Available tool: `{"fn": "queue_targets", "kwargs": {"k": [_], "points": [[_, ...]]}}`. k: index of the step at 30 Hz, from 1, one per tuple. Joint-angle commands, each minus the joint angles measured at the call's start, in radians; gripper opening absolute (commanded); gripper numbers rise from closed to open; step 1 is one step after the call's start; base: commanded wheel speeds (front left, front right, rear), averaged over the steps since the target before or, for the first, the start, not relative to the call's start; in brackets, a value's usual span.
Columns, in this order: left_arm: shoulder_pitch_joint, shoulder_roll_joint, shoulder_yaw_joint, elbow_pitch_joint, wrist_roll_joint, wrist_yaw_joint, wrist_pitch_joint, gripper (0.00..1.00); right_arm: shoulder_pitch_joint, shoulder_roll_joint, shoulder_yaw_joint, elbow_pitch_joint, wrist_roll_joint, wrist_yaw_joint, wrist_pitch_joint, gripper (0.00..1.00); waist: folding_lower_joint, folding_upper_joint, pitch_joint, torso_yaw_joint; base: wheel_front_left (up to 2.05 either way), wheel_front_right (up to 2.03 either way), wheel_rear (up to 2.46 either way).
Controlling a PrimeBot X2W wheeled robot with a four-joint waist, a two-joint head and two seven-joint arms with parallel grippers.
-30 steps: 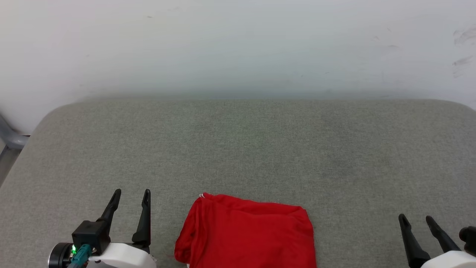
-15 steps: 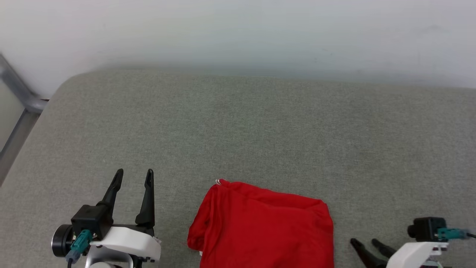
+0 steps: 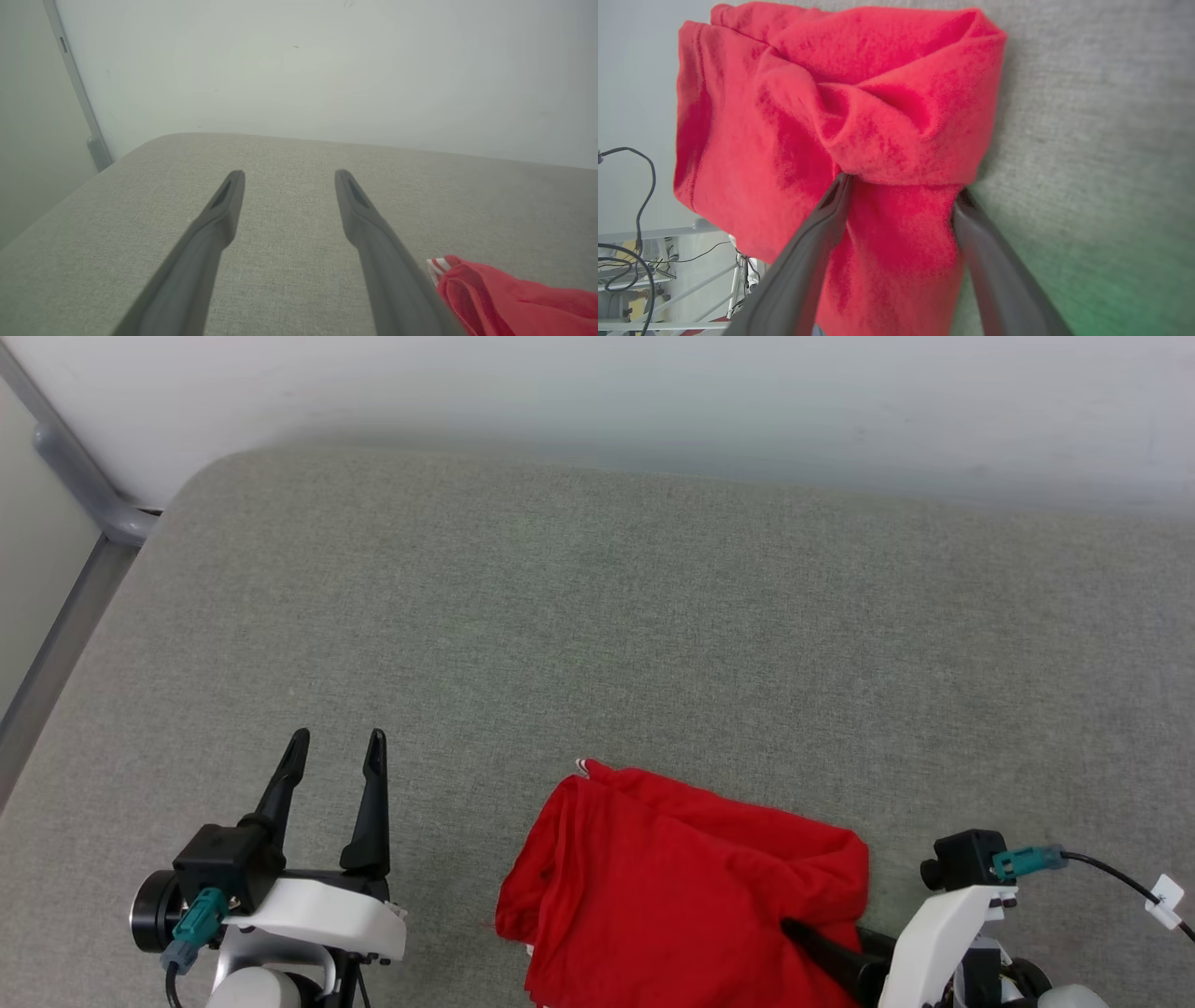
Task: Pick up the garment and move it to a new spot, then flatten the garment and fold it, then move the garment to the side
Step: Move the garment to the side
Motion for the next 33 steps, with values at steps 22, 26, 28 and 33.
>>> {"fn": "queue_targets", "kwargs": {"k": [22, 26, 28, 33], "points": [[0.062, -0.017, 0.019, -0.029, 0.077, -0.033, -0.004, 1.00, -0.006, -0.120, -0.069, -0.094, -0.140, -0.002, 0.068, 0.00, -0.0001, 0.0000, -0.083, -0.175, 0.00, 0.00, 0.00], [0.078, -0.016, 0.020, -0.047, 0.080, -0.032, -0.004, 1.00, -0.005, -0.148, -0.112, -0.133, -0.166, -0.002, 0.114, 0.00, -0.0001, 0.0000, -0.074, -0.275, 0.00, 0.00, 0.00], [0.082, -0.020, 0.021, -0.057, 0.079, -0.031, -0.004, 1.00, -0.014, -0.159, -0.133, -0.149, -0.179, -0.002, 0.130, 0.00, -0.0001, 0.0000, -0.064, -0.326, 0.00, 0.00, 0.00], [0.078, -0.021, 0.024, -0.086, 0.082, -0.034, -0.004, 1.00, -0.060, -0.156, -0.148, -0.173, -0.199, -0.002, 0.157, 0.00, -0.0001, 0.0000, -0.018, -0.450, 0.00, 0.00, 0.00]]}}
